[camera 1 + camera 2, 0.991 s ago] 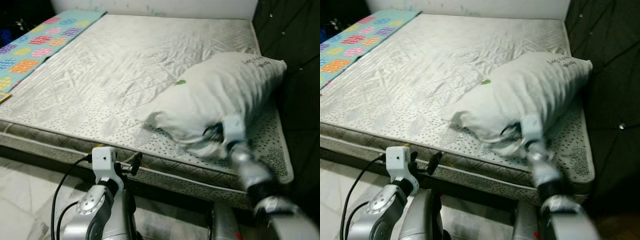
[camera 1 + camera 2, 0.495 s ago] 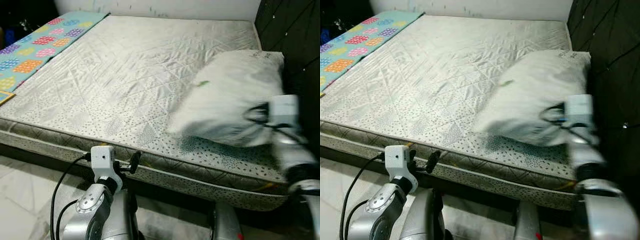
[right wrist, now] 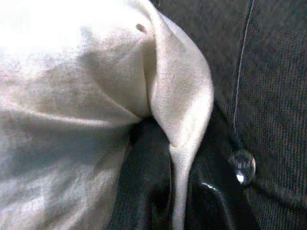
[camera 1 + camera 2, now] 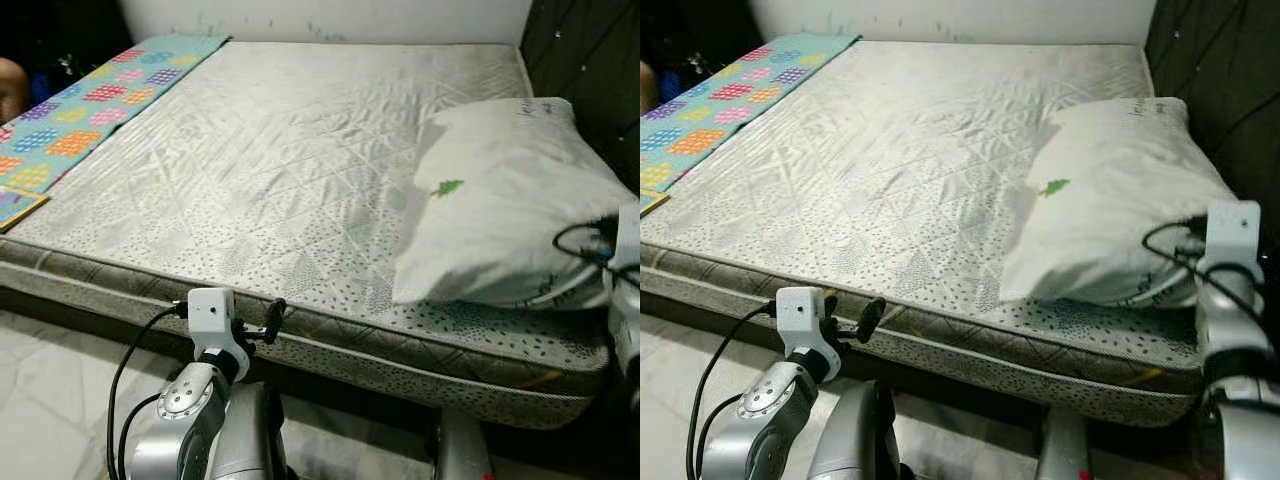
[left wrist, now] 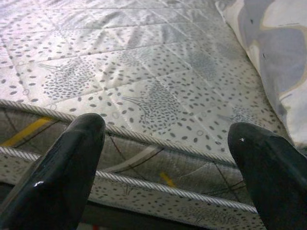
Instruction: Clean up the room
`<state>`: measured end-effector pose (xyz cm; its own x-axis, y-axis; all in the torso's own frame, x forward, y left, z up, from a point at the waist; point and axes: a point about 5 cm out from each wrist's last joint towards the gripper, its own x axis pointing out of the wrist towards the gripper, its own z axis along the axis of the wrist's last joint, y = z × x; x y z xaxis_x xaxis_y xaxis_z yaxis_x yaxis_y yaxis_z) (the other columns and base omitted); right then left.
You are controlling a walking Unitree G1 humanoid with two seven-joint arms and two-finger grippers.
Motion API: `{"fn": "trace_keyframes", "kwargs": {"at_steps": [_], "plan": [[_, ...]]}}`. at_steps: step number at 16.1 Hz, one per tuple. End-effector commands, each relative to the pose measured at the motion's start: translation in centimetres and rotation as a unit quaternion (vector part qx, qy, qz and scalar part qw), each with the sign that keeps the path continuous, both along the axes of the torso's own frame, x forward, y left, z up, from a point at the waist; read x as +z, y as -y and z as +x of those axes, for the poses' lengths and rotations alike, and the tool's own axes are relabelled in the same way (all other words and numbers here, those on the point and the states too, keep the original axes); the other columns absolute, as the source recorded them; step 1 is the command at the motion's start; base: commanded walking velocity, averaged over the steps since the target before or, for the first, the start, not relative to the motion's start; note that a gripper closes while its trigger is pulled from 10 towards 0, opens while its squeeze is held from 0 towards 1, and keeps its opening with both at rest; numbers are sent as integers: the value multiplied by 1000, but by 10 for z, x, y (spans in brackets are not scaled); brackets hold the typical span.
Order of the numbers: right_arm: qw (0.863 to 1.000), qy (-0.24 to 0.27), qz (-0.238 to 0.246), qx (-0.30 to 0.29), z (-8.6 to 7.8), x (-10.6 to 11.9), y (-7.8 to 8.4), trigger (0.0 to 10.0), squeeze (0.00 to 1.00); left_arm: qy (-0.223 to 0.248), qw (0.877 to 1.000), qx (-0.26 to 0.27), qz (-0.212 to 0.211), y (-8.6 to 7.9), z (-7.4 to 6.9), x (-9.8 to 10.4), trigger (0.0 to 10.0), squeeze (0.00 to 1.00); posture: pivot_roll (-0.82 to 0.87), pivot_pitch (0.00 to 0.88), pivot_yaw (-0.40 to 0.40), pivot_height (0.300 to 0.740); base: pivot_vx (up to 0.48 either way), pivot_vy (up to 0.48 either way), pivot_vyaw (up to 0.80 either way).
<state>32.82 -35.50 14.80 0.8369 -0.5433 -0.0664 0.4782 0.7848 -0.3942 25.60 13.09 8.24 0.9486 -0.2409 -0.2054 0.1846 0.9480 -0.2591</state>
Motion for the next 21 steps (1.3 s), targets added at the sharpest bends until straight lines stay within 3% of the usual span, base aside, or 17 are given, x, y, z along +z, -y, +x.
{"fn": "trace_keyframes", "kwargs": {"at_steps": [1,7,8,11,15,16,21], "plan": [[999,39,-20,-26,-9,11,13,0,0,2,1000,6,10,-8,1,0,10000,0,-62,2,94,551,0,0,0],[999,32,1,-37,-50,-29,5,0,0,0,1000,3,11,-7,1,-2,10000,0,-83,5,105,551,0,0,0],[999,27,2,-42,-66,-35,4,0,0,1,1000,1,11,-8,2,-2,10000,0,-89,5,110,551,0,0,0],[999,25,0,-48,-87,-37,0,0,0,2,1000,-3,12,-8,4,-2,10000,0,-98,6,115,551,0,0,0],[999,14,12,-36,-100,-42,-14,0,0,3,1000,-7,10,-6,5,-1,10000,0,-105,9,120,551,0,0,0],[999,6,24,-30,-105,-48,-25,0,0,3,1000,-10,10,-5,5,-1,10000,0,-104,9,121,551,0,0,0],[999,-11,35,-22,-106,-54,-37,0,0,4,1000,-9,11,-5,6,-1,10000,0,-103,7,117,551,0,0,0]]}}
